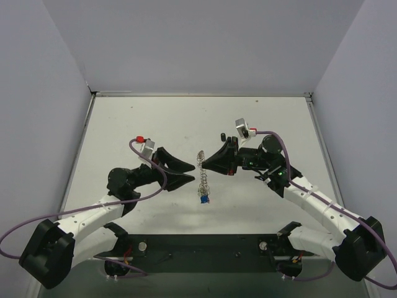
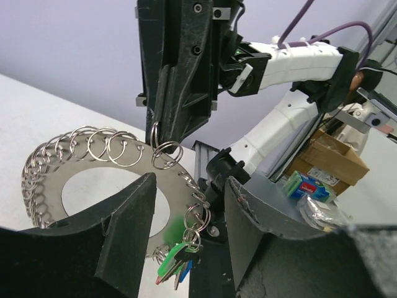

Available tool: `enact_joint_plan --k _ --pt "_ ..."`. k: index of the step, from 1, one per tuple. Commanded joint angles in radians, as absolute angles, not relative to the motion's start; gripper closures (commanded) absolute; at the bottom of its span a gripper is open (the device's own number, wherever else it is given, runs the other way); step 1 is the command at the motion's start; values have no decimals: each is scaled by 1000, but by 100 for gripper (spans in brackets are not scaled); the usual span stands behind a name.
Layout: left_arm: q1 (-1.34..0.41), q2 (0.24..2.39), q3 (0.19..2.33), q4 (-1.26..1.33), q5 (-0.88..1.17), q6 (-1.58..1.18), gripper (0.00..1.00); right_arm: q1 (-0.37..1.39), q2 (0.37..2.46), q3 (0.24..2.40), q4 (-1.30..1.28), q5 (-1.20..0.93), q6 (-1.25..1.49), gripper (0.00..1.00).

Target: Put the keys on the keyring

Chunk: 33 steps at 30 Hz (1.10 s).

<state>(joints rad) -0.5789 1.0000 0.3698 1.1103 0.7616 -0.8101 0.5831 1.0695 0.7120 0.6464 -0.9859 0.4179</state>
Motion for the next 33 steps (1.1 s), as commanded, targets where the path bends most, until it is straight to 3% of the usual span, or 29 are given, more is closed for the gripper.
enact_joint_plan --k 1,19,33 --pt "-571 1067 382 1373 821 -913 44 577 1034 723 788 -1035 420 100" --pt "-572 1180 425 1471 796 -942 56 577 1042 719 813 -1042 440 100" --pt "-572 1221 459 1558 769 -974 55 577 1043 712 813 -1043 443 100"
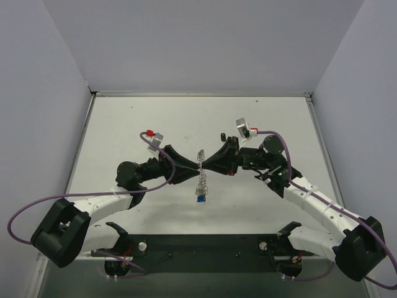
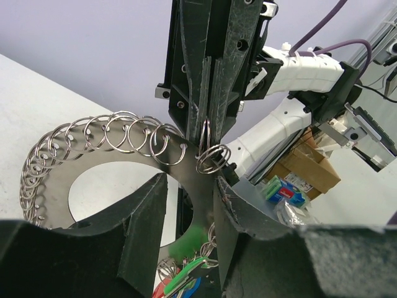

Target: Put the keys on the keyring

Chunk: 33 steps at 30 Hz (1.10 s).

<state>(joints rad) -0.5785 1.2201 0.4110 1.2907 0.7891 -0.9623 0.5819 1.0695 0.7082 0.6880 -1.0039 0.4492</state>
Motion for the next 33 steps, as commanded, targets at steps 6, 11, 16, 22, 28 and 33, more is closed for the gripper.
enact_joint_plan --k 6,11,16,22,28,33 --pt "-572 1241 468 1614 765 -1006 61 577 1045 707 813 -1040 443 100" --pt "-572 1258 471 1664 769 -1032 65 577 1051 704 815 -1040 443 100" --pt "-572 1255 480 1669 772 -1043 74 577 1060 703 816 -1035 443 100" --pt "-572 1238 476 1669 769 -1043 76 577 1074 698 821 -1029 443 100" --pt "-572 1224 472 1669 765 -1045 69 577 1080 692 827 -1025 445 100" --pt "-572 1213 472 1666 765 -1043 90 577 1085 686 836 -1019 452 100"
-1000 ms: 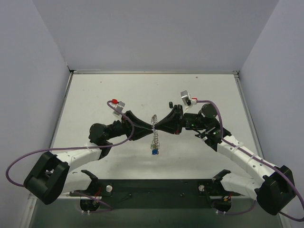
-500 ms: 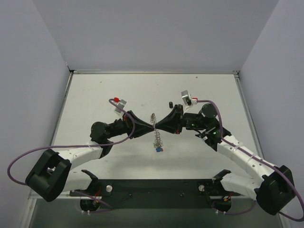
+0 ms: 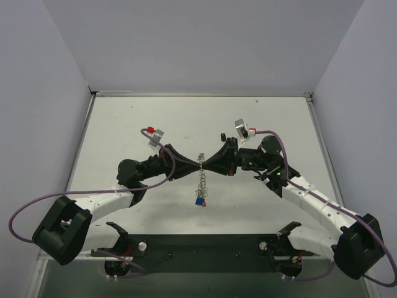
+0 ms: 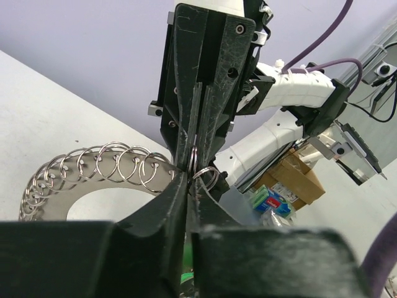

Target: Put the keys on the keyring

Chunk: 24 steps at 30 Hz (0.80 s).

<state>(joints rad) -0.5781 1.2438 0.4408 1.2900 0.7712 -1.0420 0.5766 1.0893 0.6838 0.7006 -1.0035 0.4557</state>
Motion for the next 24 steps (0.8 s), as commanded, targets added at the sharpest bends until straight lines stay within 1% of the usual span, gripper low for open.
enact_joint_plan --k 1,7,11,17,21,24 --pt "-572 1210 472 1666 764 -1043 100 577 1086 684 838 -1014 454 100" --pt "-572 1178 442 1663 758 -1029 100 574 1081 683 821 -976 457 100" --pt "-572 1117 433 1568 758 -965 100 571 1078 684 790 -942 459 100" --pt "-574 979 439 1274 732 -789 100 569 1085 690 772 -911 474 100" --pt "-584 894 472 986 706 -648 100 568 1103 693 767 -911 482 100" --pt "-595 848 508 821 689 -543 100 569 1123 706 764 -929 489 100"
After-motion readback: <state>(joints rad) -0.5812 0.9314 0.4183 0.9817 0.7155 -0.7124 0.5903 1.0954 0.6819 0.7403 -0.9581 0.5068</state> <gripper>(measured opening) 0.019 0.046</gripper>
